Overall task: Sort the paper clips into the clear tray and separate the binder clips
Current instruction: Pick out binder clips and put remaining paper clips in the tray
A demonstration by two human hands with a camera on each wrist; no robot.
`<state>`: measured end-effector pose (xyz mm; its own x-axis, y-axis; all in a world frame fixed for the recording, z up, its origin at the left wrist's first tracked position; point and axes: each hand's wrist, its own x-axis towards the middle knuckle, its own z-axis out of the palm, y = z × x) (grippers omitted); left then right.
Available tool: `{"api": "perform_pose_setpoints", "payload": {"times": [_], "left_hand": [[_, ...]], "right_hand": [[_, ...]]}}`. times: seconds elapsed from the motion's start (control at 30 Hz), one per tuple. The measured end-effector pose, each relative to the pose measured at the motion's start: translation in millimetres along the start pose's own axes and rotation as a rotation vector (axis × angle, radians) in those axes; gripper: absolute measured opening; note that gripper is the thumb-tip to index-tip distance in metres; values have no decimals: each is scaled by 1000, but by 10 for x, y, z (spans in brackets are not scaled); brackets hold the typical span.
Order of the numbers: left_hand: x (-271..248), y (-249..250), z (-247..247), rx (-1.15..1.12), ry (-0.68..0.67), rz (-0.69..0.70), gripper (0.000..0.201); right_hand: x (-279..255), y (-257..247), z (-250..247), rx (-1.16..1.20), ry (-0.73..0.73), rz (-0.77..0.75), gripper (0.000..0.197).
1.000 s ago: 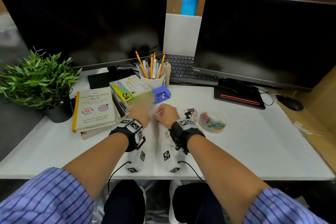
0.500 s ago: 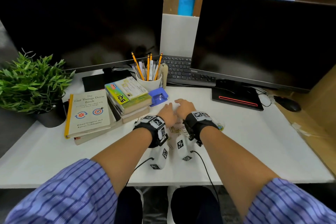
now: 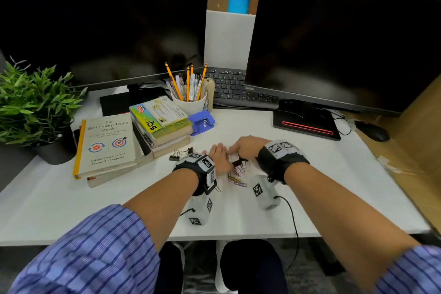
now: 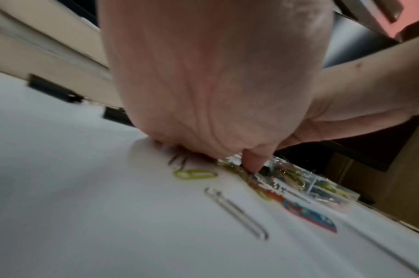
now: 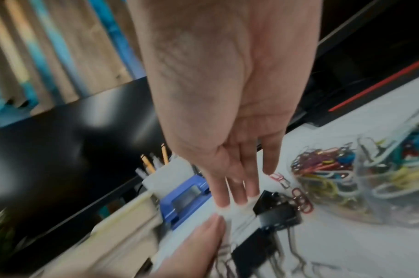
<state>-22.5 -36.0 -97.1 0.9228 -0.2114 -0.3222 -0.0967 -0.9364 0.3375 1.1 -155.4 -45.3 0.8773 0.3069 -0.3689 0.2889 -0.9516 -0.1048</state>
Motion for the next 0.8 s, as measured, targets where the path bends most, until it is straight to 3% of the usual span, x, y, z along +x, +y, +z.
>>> {"api": "perform_pose_setpoints", "payload": {"times": [0.1,0.27,0.43,0.5,0.57,0.63,0.7,0.73,0.8], "left_hand": [[-97,-66,85,63,-10,46,97],[-120,-62,210,38,-5,-1,102],[-132,-78,217,206,223,-48,115],[-67,-130,242,147,69,75,124],[-120,-102,217,91,25,42,116],[-82,-85,282,102,95,45,107],[-45,-91,343,116,275,85,110],[35,-111,367,-5,244,77,103],[269,-193,590,-76,424,206,83]], "right_hand": [[-18,186,-104,114,119,15,46],[11,185,8,54,4,51,48],[37,152,103,22,75,-8,34],[48,159,114,-2,78,-20,31],[48,163,118,12,84,-28,26],[28,157,123,22,88,-30,21],[-7,154,108,18,94,-63,18],[-26,148,84,29,109,-85,18],[-59,138,31,89,159,-104,18]]}}
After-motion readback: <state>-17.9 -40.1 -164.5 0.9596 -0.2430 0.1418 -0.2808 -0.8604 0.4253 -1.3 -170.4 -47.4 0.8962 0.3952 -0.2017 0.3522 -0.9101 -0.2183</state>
